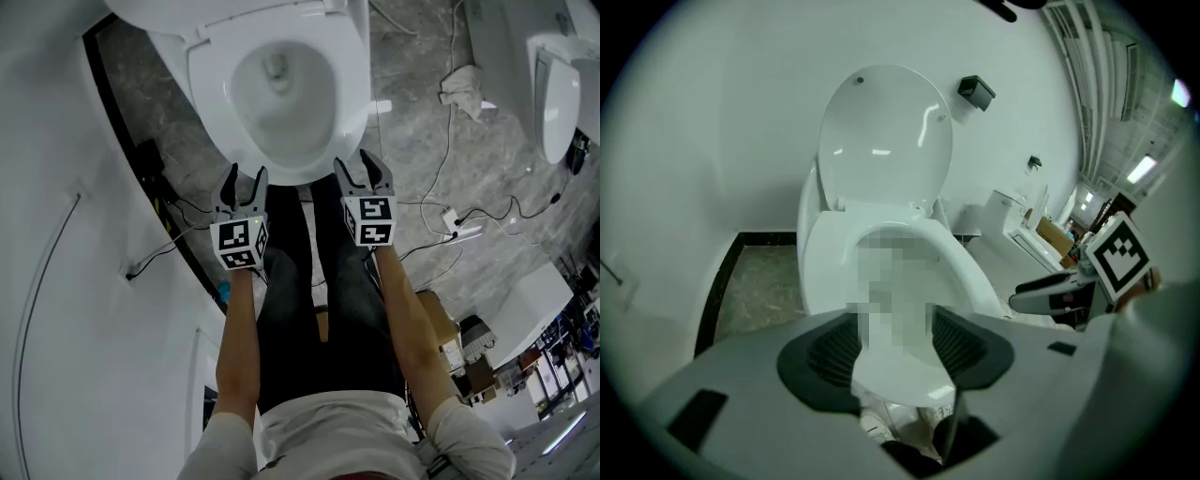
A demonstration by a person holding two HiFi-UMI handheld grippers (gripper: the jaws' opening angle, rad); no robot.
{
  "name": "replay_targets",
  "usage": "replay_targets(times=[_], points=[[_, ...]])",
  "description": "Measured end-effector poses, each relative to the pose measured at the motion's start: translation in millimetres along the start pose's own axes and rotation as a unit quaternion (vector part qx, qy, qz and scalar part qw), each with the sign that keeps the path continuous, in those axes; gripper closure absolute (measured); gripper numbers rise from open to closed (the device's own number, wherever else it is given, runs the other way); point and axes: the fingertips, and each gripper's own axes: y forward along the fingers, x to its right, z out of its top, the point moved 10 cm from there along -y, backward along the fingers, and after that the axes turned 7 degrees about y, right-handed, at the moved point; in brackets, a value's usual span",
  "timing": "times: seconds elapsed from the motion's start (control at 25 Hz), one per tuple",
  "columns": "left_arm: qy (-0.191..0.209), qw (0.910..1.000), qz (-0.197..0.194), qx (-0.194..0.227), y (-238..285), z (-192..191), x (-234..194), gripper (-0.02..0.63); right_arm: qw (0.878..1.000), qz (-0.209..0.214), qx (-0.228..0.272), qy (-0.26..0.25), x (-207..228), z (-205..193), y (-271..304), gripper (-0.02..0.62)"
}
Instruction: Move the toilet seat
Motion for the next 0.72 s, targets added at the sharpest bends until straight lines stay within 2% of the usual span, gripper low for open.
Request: replay_targets(times=[0.12,0.28,0.72], points=[[-0.009,0.9999,0.009,-0.009,3.8,-6.3,-4.1,0.351,1.000,0.002,-0.008,0.004,1.6,-4.8,5.4,0.329],[-0.031,0.9989,0.016,-0.032,13.5,-19.4,-7.5,0.272,0.999,0.004,-0.023,0.027,6.1,-11.5,13.5,0.299],[-0.056,0.9961,0.025,-0.063,31.0,-40.8,-9.7,0.203,0.997,0.012,-0.042,0.061,13.9,-19.5,37.8,0.215]])
